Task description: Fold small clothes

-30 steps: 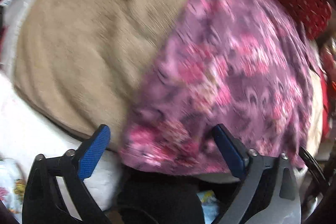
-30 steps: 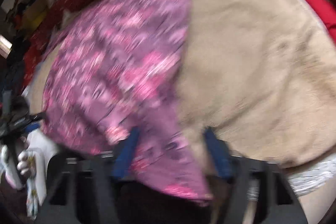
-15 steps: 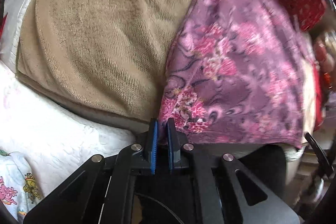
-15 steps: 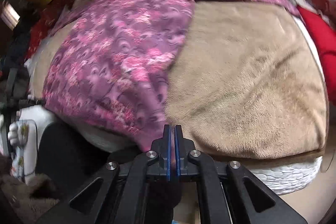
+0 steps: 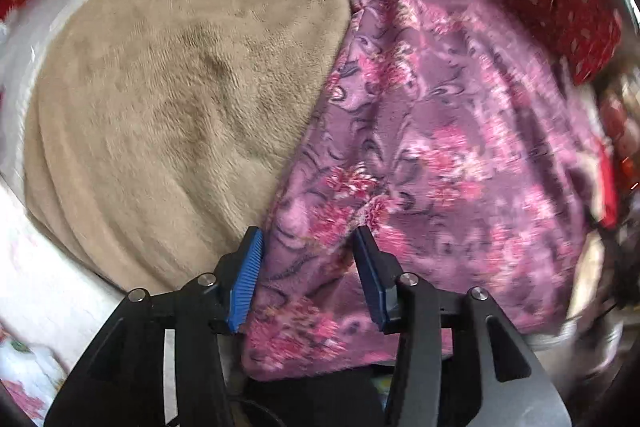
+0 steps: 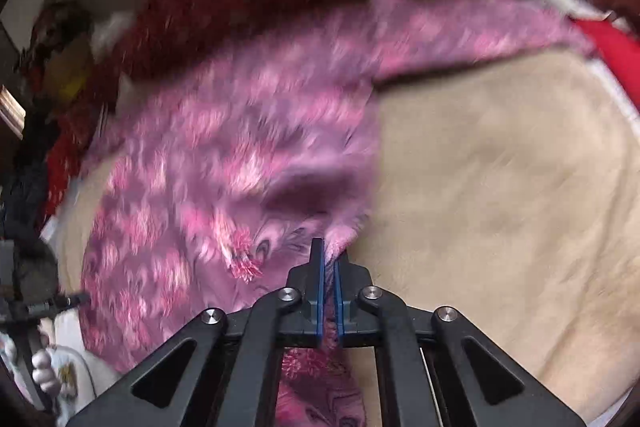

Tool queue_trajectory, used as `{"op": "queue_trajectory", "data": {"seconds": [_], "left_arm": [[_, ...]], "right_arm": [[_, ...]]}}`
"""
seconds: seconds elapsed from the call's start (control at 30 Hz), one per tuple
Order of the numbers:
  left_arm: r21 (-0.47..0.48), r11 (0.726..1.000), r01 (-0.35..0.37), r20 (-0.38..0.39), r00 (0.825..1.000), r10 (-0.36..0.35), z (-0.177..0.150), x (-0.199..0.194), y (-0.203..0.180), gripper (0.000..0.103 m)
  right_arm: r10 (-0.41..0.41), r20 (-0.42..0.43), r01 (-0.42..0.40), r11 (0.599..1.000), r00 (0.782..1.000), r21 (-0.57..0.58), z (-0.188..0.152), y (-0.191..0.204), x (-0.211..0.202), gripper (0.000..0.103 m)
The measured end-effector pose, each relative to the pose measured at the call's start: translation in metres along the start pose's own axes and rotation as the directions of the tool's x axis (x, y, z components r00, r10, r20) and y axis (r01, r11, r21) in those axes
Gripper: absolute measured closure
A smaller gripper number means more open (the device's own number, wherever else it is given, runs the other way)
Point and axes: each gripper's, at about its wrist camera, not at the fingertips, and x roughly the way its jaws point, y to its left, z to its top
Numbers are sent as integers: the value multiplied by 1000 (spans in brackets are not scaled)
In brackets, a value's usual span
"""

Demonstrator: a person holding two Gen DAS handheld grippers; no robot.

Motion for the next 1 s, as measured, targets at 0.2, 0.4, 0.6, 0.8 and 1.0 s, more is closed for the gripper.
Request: {"op": "queue_trajectory", "data": {"seconds": [0.2,0.4,0.6,0.8,1.0], "left_arm": [[-9,1000,-8,-17,1000,8,19,10,-11,55],[72,997,-17,33,999,15,34,16,-58,48],[131,986,-106,16,994,105,34,50,-82,45],[58,997,-56,-32,998,58,52,54,-69,45],[26,997,-66,-56,996,67,72,46,-72,45]], "right_arm": [[14,-99,-3,994,995,107,6,-44,12,92],[136,-42,-135,990,990,38,-21,-24,-8,59],[104,-71,-108,992,992,-63,-12,-28,-6,62],[-16,143,-40,925,990,379,76,-185,-28,55],[-117,179,-33,746,977,665,133,-303,-7,50]]}}
